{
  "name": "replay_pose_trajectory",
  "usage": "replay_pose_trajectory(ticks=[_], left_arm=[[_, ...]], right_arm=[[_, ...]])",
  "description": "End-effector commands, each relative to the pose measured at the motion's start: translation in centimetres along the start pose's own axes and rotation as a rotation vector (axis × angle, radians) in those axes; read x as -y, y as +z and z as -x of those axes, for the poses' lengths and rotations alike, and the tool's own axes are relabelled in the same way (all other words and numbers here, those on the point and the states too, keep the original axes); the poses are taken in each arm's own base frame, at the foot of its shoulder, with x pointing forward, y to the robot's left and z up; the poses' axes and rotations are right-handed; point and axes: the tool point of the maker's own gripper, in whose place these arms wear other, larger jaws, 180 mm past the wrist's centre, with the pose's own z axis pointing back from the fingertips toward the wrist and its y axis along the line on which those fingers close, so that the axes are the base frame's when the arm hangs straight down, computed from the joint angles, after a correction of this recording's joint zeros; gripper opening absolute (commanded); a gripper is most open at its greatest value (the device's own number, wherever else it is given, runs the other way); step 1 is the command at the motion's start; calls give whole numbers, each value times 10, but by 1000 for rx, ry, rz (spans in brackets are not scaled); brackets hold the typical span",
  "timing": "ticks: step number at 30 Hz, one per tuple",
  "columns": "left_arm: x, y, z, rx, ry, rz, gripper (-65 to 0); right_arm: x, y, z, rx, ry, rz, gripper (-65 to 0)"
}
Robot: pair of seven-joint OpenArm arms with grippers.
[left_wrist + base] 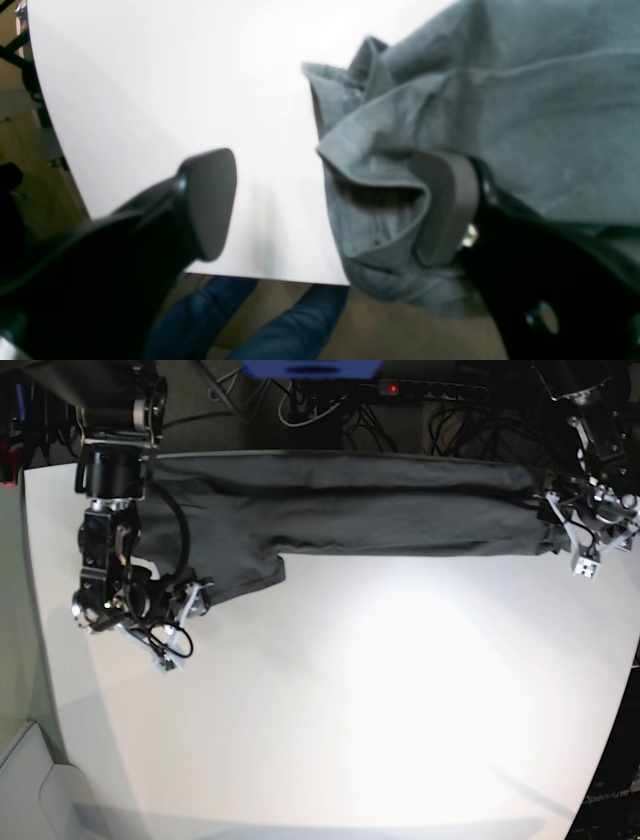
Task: Layout the t-shirt on the table in an organized manner, then fold the t-shirt properly
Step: 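Release the right gripper and regrasp the strip's end, tucking the sleeve in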
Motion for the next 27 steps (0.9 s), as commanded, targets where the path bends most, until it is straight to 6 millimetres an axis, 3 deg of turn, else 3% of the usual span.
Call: replay_pose_trajectory(ticks=[1,6,10,13,16,27], left_arm=[[-9,4,-5,9,-11,-23,-127],[-8,3,-4,6,-9,-20,-127],[-8,2,-5,8,-7,-19,-127],[-8,2,-6,14,-6,-19,-127],[-7,2,-7,14,-9,-17,-127],[-6,2,-8,20,-9,-13,-126]], right_arm=[[-2,-1,7,-41,3,-6,-294],[-3,-1,8,-45,2,-9,-536],[-5,-3,18,-65,-1,-14,-650],[-6,3,19,-52,14,2,-650],[-10,22,13,4,87,31,-650],[1,129,12,49,204,304,-650]])
